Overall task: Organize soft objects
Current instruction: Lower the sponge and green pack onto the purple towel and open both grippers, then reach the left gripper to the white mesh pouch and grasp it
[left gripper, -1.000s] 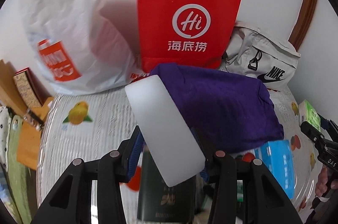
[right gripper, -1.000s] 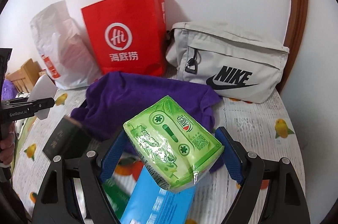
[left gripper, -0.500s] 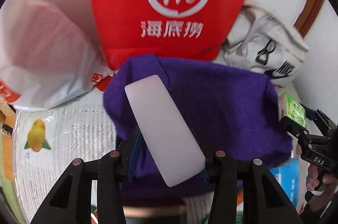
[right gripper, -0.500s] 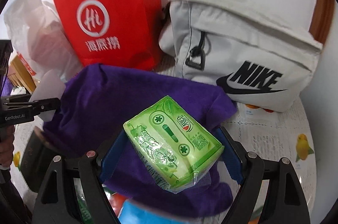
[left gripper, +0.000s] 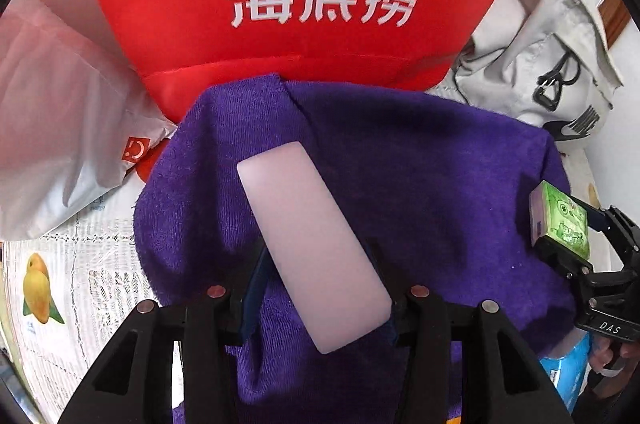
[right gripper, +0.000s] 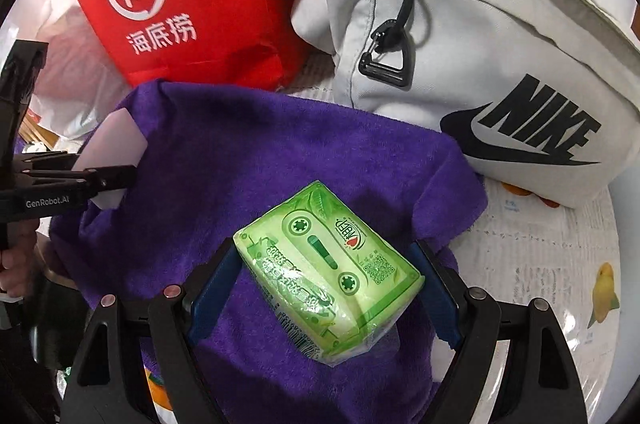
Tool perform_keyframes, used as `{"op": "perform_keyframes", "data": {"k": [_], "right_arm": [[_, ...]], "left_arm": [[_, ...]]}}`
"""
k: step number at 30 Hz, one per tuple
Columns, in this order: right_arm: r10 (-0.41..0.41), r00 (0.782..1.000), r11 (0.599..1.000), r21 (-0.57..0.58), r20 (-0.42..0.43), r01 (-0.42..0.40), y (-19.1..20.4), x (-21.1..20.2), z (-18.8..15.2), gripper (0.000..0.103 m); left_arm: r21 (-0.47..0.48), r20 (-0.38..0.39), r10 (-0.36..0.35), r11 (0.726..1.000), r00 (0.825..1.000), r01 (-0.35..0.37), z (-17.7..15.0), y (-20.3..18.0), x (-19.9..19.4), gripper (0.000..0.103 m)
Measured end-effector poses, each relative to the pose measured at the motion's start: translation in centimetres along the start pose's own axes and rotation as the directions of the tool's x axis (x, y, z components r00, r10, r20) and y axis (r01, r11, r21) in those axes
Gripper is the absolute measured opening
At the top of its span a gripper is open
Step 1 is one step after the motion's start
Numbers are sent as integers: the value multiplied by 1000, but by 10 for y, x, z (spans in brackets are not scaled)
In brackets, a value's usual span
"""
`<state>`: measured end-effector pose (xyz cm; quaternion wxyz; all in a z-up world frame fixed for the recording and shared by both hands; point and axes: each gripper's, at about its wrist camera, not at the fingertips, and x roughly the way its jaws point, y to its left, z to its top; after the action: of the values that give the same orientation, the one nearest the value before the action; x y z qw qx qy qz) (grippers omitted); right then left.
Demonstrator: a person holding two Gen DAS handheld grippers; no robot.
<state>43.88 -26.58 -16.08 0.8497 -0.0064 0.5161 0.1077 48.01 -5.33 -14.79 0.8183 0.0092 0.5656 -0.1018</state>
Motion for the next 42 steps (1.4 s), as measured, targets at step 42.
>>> {"op": "perform_keyframes", "data": {"k": [42], "right_arm": [[-7,975,1000,27,223,1,46,-142,-74,93]], "left_arm": [[-12,235,95,995,967,-95,-106,-4,-171,81]]}}
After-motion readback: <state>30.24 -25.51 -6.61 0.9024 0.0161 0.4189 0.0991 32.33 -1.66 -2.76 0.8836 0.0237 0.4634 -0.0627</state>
